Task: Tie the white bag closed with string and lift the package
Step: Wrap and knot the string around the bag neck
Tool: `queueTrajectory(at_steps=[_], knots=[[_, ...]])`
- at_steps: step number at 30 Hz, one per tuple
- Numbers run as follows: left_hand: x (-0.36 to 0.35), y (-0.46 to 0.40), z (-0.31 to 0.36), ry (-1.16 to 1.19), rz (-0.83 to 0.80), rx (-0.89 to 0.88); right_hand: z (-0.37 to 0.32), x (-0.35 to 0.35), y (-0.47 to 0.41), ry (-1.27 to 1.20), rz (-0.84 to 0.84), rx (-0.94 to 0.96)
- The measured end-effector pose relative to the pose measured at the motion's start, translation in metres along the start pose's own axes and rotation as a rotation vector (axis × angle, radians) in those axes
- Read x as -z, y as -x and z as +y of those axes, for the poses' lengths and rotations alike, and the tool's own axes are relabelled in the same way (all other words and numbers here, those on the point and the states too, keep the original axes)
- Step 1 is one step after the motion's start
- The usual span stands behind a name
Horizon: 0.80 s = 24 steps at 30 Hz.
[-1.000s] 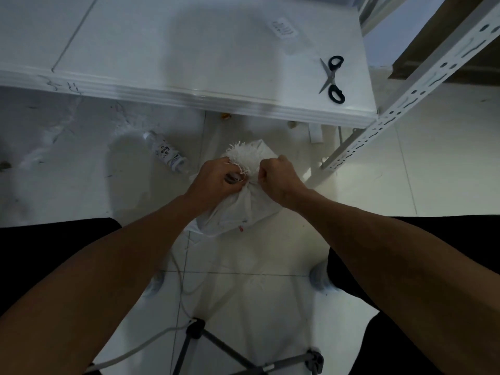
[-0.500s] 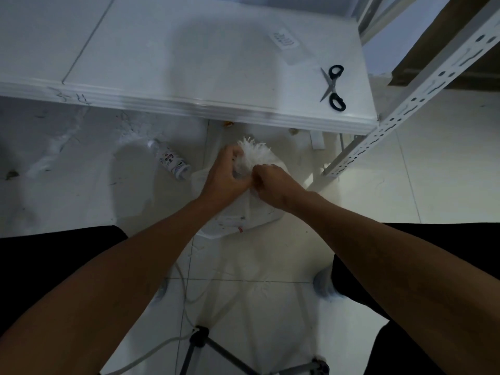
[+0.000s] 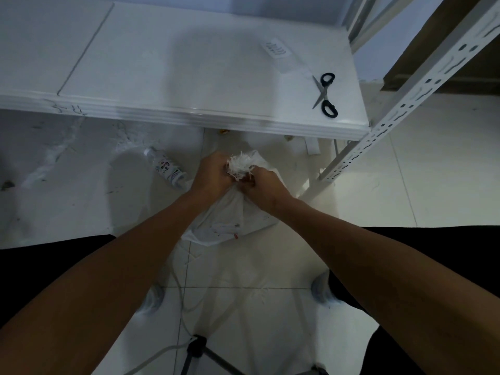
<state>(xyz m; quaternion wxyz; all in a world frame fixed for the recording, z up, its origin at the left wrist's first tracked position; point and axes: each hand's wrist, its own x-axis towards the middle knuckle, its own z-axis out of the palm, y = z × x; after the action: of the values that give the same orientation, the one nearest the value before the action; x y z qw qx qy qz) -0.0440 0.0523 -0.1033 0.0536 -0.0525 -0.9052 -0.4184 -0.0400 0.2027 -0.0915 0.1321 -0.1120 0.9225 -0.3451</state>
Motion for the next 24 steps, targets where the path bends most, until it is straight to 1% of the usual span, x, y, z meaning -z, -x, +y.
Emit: queueTrajectory(at_steps=[3,6,8,13,17,19,20,22,24], knots=[[-0.003,0.000,-0.005,0.028,-0.005,0.011,-0.001,-0.003,0.000,-0.088,0.024,-0.043],[-0.004,0.005,-0.006,0.071,-0.072,-0.045,0.002,-0.005,0.002,-0.205,0.076,-0.105],[-0.003,0.005,-0.004,0.038,-0.073,-0.096,0.006,-0.005,0.002,-0.250,0.093,-0.103],[0.000,0.001,-0.002,0.025,-0.047,-0.206,0.009,-0.005,0.000,-0.256,0.087,-0.057],[-0.001,-0.002,0.002,0.007,-0.014,-0.223,0.013,-0.008,-0.005,-0.167,0.070,-0.053],[-0.002,-0.004,0.009,0.050,0.005,-0.198,0.015,-0.010,-0.007,-0.146,0.067,-0.065],[-0.001,-0.006,0.014,0.094,0.018,-0.157,0.017,-0.011,-0.007,-0.159,0.072,-0.082],[0.001,-0.011,0.020,0.201,0.046,-0.034,0.020,-0.011,-0.006,-0.188,0.073,-0.121],[0.005,-0.015,0.021,0.346,0.020,0.150,0.021,-0.011,-0.005,-0.216,0.068,-0.141]])
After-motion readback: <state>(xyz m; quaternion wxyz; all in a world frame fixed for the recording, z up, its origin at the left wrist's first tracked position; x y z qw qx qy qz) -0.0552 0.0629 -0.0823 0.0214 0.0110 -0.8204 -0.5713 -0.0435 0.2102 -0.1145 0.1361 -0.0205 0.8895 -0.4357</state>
